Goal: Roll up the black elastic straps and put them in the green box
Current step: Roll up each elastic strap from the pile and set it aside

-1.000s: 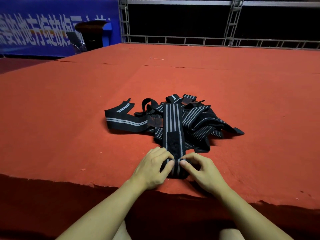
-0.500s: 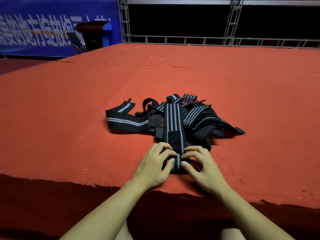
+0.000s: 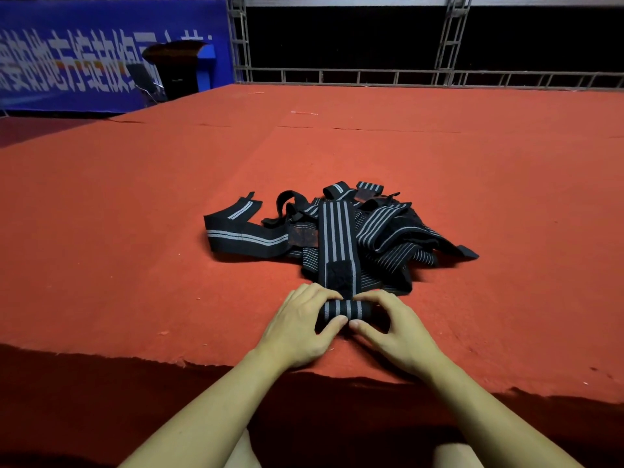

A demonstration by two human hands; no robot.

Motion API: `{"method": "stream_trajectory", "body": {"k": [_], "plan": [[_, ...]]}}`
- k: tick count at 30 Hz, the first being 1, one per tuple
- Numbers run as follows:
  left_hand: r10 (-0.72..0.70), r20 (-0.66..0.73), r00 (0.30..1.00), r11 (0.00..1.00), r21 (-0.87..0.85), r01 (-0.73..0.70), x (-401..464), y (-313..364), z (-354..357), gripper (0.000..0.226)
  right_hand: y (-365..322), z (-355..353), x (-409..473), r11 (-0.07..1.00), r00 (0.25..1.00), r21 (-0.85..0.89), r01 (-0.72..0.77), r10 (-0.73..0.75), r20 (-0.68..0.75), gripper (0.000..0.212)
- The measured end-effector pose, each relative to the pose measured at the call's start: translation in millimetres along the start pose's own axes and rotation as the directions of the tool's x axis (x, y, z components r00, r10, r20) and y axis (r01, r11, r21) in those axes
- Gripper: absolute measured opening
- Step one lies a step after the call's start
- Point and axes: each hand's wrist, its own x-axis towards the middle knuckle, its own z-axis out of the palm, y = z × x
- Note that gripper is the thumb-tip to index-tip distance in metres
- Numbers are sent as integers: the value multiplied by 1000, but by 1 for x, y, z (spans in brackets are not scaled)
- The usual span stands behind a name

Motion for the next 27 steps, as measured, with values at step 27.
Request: {"method": "stream_trajectory", "body": {"k": [27], "plan": [[-32, 77, 996, 962, -267, 52, -3, 3, -8, 32, -8, -4, -4, 992, 995, 93, 82, -86, 39, 28]]}}
